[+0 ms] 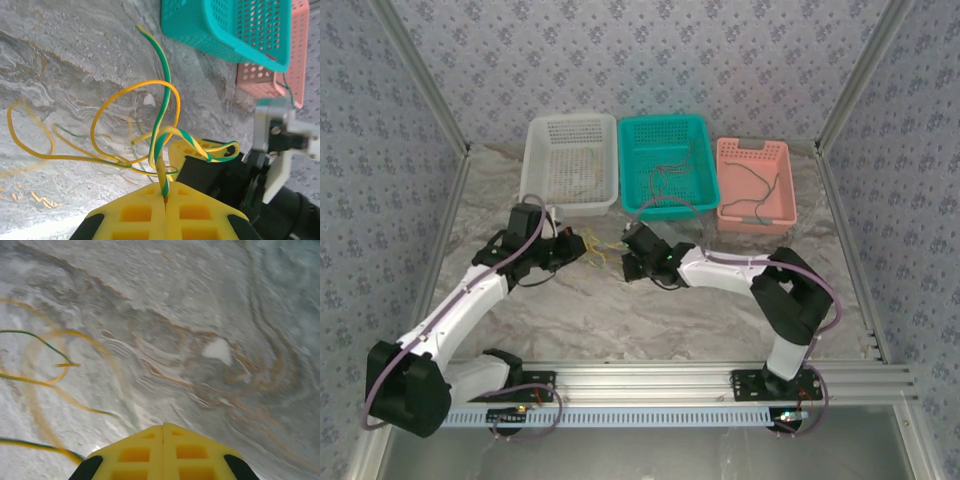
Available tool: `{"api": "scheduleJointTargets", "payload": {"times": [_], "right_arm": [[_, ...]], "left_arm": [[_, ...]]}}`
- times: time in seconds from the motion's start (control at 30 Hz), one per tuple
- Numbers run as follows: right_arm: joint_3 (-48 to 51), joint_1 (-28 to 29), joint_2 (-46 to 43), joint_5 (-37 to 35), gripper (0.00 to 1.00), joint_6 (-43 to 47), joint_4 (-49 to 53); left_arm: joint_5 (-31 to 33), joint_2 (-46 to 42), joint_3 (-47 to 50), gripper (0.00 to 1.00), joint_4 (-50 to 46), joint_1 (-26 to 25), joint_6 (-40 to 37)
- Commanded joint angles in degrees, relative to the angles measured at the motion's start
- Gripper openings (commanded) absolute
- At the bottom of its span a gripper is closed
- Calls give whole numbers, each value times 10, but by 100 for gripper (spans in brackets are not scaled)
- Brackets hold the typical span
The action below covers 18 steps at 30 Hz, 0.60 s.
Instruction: Untangle the cables
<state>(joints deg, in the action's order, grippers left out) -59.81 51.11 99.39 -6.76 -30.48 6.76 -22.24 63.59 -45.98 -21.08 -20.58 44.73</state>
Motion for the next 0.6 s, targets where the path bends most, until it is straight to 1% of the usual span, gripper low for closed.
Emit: {"api": "scheduleJointTargets", "payload": {"times": [0.0,0.1,0.23,0.3,0.37,0.4,0.43,0.5,0.57], "right_arm": [[47,-19,-52,-25,0,-27,-4],[84,-43,-90,-28,0,-41,3],[117,-68,-143,-24,0,-52,16],[124,-54,-187,-35,0,-51,19],[120,-38,-227,-45,0,-85,26],[119,-31,-249,-50,4,-109,23],[123,-28,-269,-49,10,-131,11],[131,-21,-307,-36,27,-181,-37],[134,-20,-324,-23,44,-231,-84]], "left_arm": [[-29,-24,-32,0,-12,19,-19],[-35,-24,-55,0,-26,30,-27],[-45,-23,-75,0,-23,31,-32],[-50,-24,-73,0,-8,31,-29],[-52,-26,-64,0,8,30,-25],[-53,-28,-58,0,19,29,-23],[-53,-31,-51,0,29,28,-20],[-52,-38,-39,0,48,22,-18],[-51,-42,-31,0,62,18,-17]]}}
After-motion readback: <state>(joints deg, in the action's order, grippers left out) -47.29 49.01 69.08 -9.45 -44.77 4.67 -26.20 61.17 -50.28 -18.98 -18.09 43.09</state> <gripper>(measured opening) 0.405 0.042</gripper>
